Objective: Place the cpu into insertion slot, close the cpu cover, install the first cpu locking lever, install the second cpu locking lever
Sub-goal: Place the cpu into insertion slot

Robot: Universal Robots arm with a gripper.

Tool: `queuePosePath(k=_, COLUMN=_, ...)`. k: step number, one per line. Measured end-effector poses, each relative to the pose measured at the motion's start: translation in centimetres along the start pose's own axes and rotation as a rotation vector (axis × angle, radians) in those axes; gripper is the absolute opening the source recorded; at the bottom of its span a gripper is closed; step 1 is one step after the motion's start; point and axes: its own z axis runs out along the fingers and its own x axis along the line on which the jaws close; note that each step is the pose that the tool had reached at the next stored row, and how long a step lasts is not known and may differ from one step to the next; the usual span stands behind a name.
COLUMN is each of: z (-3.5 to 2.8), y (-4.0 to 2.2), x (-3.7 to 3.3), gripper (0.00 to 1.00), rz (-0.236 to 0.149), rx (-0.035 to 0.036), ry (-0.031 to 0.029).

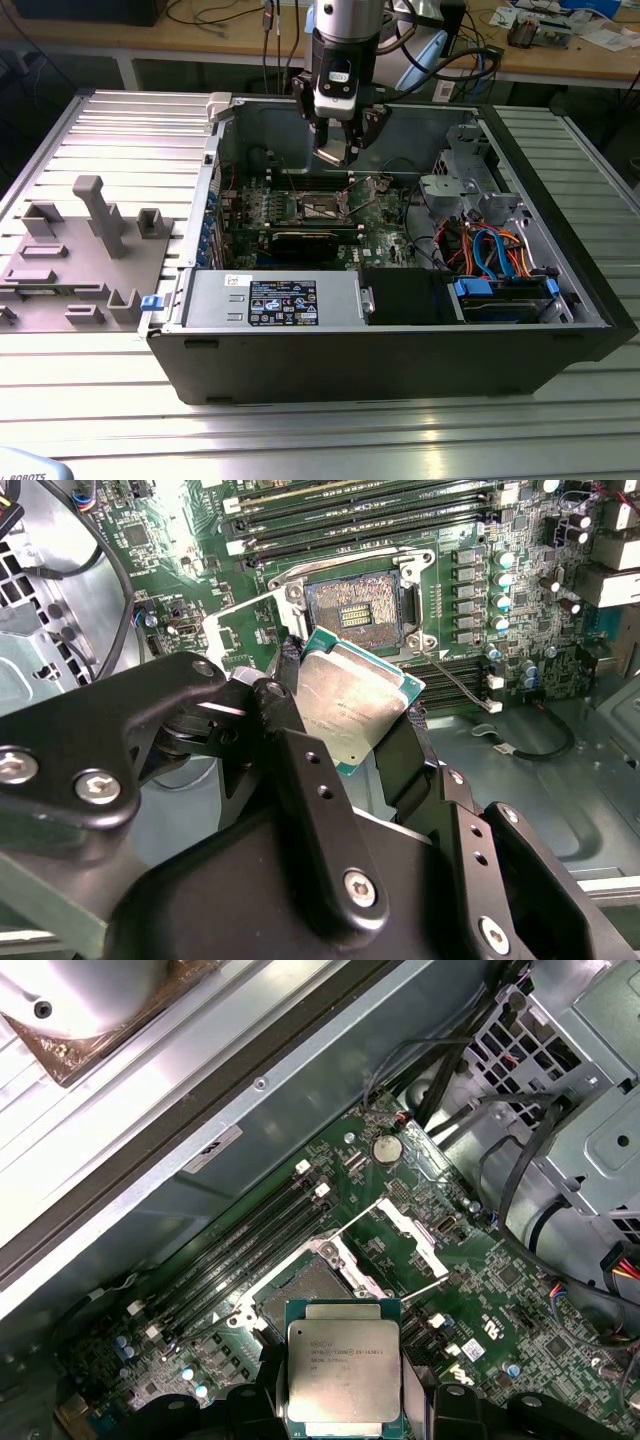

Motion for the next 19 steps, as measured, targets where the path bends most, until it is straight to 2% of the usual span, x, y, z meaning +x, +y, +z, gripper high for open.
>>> queuePosePath(k=19, z=0.12, y=-0.01, x=0.0, gripper=0.54, rz=0.011, rx=0.0, ry=-0.0008)
